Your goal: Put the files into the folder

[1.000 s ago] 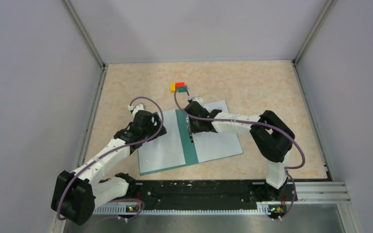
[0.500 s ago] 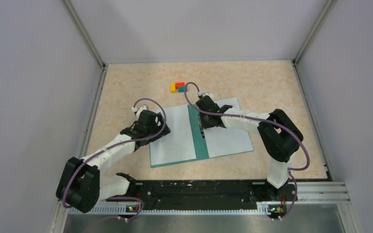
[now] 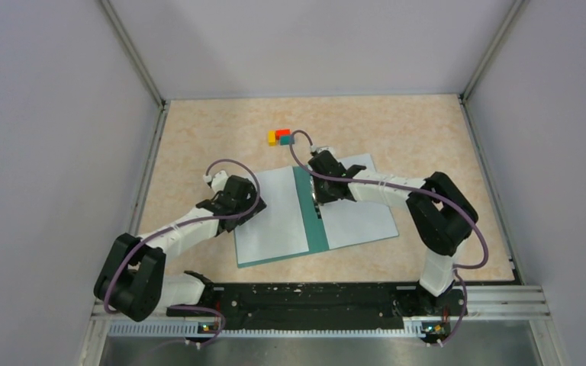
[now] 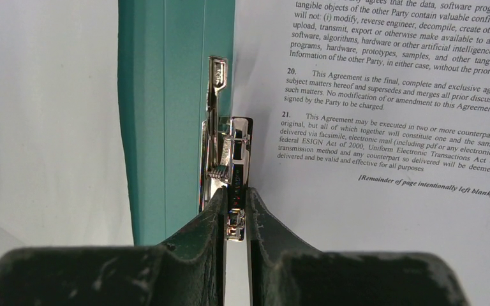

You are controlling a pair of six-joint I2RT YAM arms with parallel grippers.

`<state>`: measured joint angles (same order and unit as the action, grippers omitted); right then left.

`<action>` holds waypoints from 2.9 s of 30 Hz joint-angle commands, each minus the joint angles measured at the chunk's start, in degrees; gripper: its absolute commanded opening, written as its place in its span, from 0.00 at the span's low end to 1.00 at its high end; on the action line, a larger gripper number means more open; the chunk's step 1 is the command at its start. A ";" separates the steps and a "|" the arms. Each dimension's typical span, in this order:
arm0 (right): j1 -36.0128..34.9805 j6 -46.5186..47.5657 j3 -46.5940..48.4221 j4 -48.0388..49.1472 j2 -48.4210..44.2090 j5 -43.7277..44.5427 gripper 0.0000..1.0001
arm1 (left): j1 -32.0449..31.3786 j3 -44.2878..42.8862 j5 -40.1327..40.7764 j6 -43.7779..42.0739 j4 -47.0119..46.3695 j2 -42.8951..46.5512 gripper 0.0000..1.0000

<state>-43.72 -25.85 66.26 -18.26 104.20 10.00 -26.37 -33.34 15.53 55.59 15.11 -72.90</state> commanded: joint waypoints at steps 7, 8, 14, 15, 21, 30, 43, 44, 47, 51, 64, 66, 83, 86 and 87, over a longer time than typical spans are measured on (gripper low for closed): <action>-0.27 1.34 -1.19 -2.91 -2.96 -2.35 0.02 | -0.64 -1.90 5.83 7.99 3.86 -3.03 0.98; -0.25 1.36 -1.23 -2.87 -3.04 -2.46 0.02 | -0.69 -1.98 5.94 8.26 3.99 -3.21 0.98; -0.31 1.34 -2.28 -2.80 -3.06 -2.94 0.02 | -0.99 -2.30 6.64 10.05 4.57 -4.02 0.98; -0.31 1.34 -2.64 -2.53 -3.11 -3.00 0.03 | -1.05 -2.28 6.62 10.41 4.57 -4.18 0.98; -0.32 1.21 -5.60 1.19 -5.22 -3.24 0.08 | -1.15 -2.57 6.45 10.99 4.50 -5.05 0.98; -0.31 1.42 -9.14 5.55 -9.88 -2.46 0.13 | -1.21 -2.82 7.12 11.29 4.75 -5.36 0.98; -0.31 1.49 -10.07 6.15 -11.27 -2.39 0.23 | -1.18 -2.82 7.45 11.97 5.21 -5.39 0.98; -0.32 1.36 -10.03 6.01 -11.30 -2.26 0.24 | -1.22 -2.84 7.46 11.97 5.20 -5.41 0.98; -0.32 1.07 -10.01 5.75 -11.49 -1.63 0.24 | -1.20 -2.95 7.59 12.15 5.37 -5.38 0.98; -0.31 0.57 -9.87 5.27 -11.55 -1.63 0.22 | -1.20 -2.88 7.75 12.34 5.47 -5.38 0.98; -1.89 -0.23 -9.59 4.40 -9.37 -1.22 0.16 | -1.15 -2.88 7.67 12.92 5.36 -6.04 0.98; -2.10 -0.25 -9.64 4.43 -9.29 -1.44 0.16 | -1.16 -2.85 7.64 12.96 5.31 -6.11 0.98; -4.06 -1.63 -11.76 3.03 -9.43 -0.16 0.12 | -1.15 -2.56 7.37 14.15 5.20 -6.82 0.98; -4.34 -1.94 -13.01 4.13 -10.13 -0.01 0.12 | -1.19 -2.70 7.25 14.10 5.15 -7.05 0.98; -4.40 -1.98 -13.46 4.72 -10.33 -0.07 0.12 | -1.22 -2.70 7.19 14.18 5.11 -7.20 0.98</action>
<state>-47.20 -26.87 54.37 -15.35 95.13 8.95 -27.55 -36.75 23.44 68.38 18.02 -77.54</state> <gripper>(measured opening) 0.120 0.982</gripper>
